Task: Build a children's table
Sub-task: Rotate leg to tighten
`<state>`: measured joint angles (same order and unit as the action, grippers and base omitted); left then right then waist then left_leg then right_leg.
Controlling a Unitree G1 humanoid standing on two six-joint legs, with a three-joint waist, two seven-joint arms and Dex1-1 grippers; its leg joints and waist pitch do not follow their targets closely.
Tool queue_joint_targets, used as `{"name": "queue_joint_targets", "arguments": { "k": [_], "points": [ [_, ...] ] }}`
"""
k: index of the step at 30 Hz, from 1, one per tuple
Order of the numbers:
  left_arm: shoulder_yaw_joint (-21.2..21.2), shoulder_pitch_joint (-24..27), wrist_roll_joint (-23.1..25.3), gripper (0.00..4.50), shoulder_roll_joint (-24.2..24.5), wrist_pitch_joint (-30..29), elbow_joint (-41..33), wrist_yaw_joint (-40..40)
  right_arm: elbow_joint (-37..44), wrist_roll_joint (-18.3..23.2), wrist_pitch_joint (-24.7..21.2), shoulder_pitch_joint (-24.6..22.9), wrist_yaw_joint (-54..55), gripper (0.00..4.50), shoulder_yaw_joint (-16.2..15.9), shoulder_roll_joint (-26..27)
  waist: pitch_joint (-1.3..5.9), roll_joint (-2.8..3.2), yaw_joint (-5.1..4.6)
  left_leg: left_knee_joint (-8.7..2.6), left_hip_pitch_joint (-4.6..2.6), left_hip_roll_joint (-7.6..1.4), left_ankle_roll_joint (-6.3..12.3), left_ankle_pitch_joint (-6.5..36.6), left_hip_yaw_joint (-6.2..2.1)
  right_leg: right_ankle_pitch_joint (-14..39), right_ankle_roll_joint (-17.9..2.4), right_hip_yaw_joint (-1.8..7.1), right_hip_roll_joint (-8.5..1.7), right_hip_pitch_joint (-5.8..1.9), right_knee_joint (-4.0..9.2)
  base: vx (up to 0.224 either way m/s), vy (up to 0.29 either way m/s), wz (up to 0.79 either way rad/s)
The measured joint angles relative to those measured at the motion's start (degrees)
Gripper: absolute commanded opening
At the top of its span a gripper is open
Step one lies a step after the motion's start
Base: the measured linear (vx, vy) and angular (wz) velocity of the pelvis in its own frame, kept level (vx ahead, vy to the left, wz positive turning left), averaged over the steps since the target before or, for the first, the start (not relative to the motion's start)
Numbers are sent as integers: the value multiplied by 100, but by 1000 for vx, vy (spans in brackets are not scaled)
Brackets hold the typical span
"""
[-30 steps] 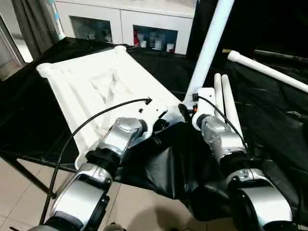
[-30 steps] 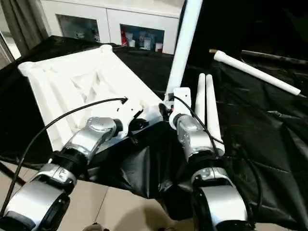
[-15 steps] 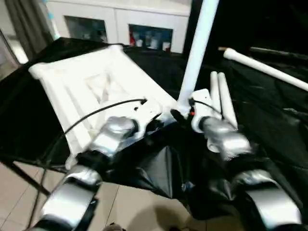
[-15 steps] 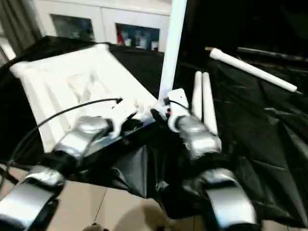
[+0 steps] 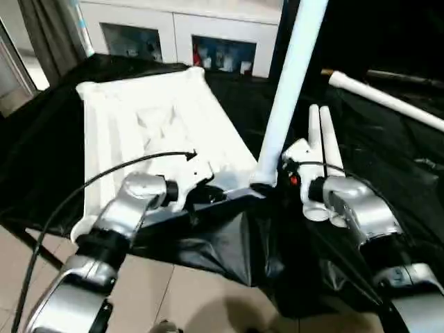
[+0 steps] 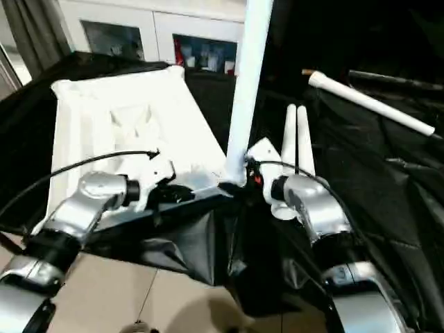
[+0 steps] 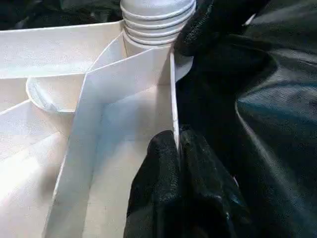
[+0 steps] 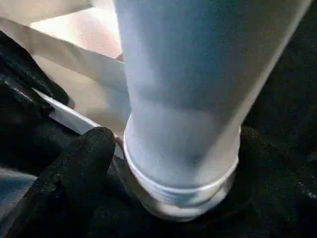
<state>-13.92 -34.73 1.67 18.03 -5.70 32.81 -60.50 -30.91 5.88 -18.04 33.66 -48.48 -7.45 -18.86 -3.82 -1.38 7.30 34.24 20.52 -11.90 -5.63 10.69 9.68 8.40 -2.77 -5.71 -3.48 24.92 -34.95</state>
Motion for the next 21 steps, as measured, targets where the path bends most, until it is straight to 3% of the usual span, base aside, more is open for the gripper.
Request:
{"name": "queue_joint_targets", "arguments": {
  "k": [5, 8, 13, 21],
  "points": [
    [0, 83, -54, 0, 62, -6, -178, -172, 99, 9, -4, -8, -79, 396, -13, -31, 0, 0, 33, 1, 0, 0, 0, 0, 0, 1, 2, 0, 0, 0, 1, 0, 0, 0],
    [0, 106, -76, 0, 87, -10, -227, -185, 138, 28, -30, -15, -148, 362, -13, -37, 0, 0, 71, 2, -2, 0, 0, 0, 0, 1, 2, 0, 0, 0, 1, 0, 0, 0],
    [0, 113, -78, 0, 100, -17, -229, -229, 187, 42, -55, -43, -242, 311, -42, -66, 0, 0, 79, 2, 0, 0, 0, 0, 1, 2, 2, 0, 0, 0, 1, 0, 0, 0],
    [0, 119, -78, 0, 111, -25, -237, -266, 267, 41, -55, -92, -257, 278, -65, -95, 0, 0, 82, 3, 1, 0, 0, 0, 1, 2, 3, 0, 0, 0, 1, 0, 0, 0]
  ]
}}
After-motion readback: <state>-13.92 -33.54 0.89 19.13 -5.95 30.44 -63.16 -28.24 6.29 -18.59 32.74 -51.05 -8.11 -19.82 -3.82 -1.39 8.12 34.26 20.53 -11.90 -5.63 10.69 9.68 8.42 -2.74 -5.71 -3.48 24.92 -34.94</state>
